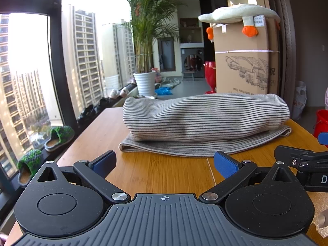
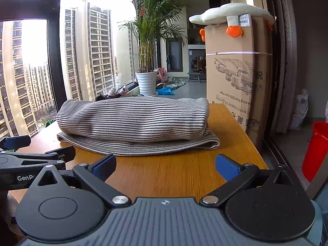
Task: Fold clothes
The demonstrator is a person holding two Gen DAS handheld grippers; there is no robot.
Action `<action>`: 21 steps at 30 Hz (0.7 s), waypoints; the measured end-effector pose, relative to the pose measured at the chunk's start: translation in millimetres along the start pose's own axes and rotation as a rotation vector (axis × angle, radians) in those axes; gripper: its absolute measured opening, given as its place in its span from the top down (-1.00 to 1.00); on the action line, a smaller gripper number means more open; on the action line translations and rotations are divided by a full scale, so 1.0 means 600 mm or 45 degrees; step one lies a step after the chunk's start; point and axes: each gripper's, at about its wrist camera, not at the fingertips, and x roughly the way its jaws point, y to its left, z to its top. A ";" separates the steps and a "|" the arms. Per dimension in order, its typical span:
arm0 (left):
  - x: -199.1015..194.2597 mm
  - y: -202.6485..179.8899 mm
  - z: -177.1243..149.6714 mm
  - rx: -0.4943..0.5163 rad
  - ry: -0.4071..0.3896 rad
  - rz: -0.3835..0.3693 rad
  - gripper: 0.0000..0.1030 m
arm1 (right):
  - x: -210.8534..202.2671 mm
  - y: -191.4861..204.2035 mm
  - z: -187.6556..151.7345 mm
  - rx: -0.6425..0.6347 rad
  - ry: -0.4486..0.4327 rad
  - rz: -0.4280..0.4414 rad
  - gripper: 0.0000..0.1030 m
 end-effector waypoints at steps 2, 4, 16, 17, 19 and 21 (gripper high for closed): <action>0.000 0.000 0.000 -0.003 -0.001 0.000 -1.00 | 0.000 0.000 0.000 0.000 0.001 0.000 -1.00; 0.000 0.001 0.000 -0.005 -0.001 -0.002 -1.00 | 0.001 -0.001 0.001 -0.001 0.003 -0.001 -1.00; -0.004 0.006 -0.002 -0.017 -0.005 -0.006 -1.00 | 0.001 -0.004 0.001 0.003 0.003 -0.023 -1.00; -0.005 0.007 -0.003 -0.017 -0.005 -0.006 -1.00 | 0.001 -0.004 0.001 0.003 0.003 -0.022 -1.00; -0.008 0.009 -0.004 -0.022 -0.006 -0.006 -1.00 | 0.001 -0.005 0.001 0.004 0.004 -0.019 -1.00; -0.011 0.013 -0.005 -0.032 -0.007 -0.007 -1.00 | 0.002 -0.006 0.001 0.004 0.005 -0.017 -1.00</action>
